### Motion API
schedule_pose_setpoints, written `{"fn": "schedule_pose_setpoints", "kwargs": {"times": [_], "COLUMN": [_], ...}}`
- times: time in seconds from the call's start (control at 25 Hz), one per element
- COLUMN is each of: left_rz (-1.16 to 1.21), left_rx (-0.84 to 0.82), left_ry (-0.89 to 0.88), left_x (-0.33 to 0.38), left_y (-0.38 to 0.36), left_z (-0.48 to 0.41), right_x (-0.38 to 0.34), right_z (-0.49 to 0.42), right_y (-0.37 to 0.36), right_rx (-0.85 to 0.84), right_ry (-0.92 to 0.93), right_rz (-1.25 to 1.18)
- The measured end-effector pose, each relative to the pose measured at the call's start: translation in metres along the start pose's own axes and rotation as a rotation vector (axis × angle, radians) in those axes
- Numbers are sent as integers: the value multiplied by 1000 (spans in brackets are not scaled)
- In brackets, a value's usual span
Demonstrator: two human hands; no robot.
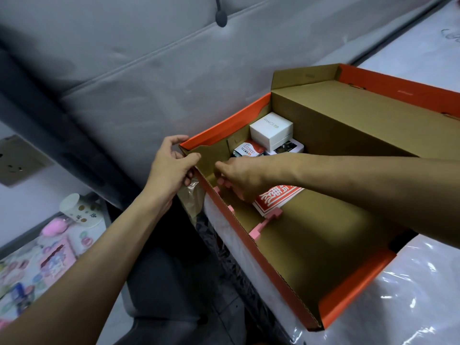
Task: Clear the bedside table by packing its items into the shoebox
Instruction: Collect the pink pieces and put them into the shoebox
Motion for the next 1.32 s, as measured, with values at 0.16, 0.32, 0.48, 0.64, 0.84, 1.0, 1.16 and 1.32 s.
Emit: {"fn": "schedule_pose_setpoints", "kwargs": {"times": [0.16, 0.32, 0.48, 0.64, 0.84, 1.0, 1.16, 1.32], "left_rz": [-4, -1, 6, 15, 8, 1, 13, 7], "left_rx": [-8, -9, -13, -3, -13, -13, -12, -18], "left_ry": [6, 10, 10, 10, 14, 13, 12, 1], "left_x": [-1, -2, -3, -2, 1, 2, 1, 1], "left_y": [1, 1, 1, 1, 0, -1, -1, -1], "left_z": [0, -1, -1, 0, 2, 3, 2, 1], "right_x": [-2, 1, -1, 3, -5, -9, -8, -1], "right_z": [-5, -9, -8, -10, -14, -14, -23, -37], "right_y": [-12, -13, -13, -11, -14, -12, -14, 3], "right_rx": [-134, -146, -121, -70, -60, 38, -40, 111], "right_ry": [-106, -132, -76, -65, -14, 40, 33, -1], "right_rz": [95, 73, 55, 32, -11, -34, -100, -178]}}
Point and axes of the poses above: each hand's wrist, its own z-axis away from the middle knuckle, its own y-axis out of the back of the hand, x = y × z, the point moved 9 cm from there along -z, towards the middle knuckle, and after that the axes turned 1 degree about -x, right-handed, at the moved point
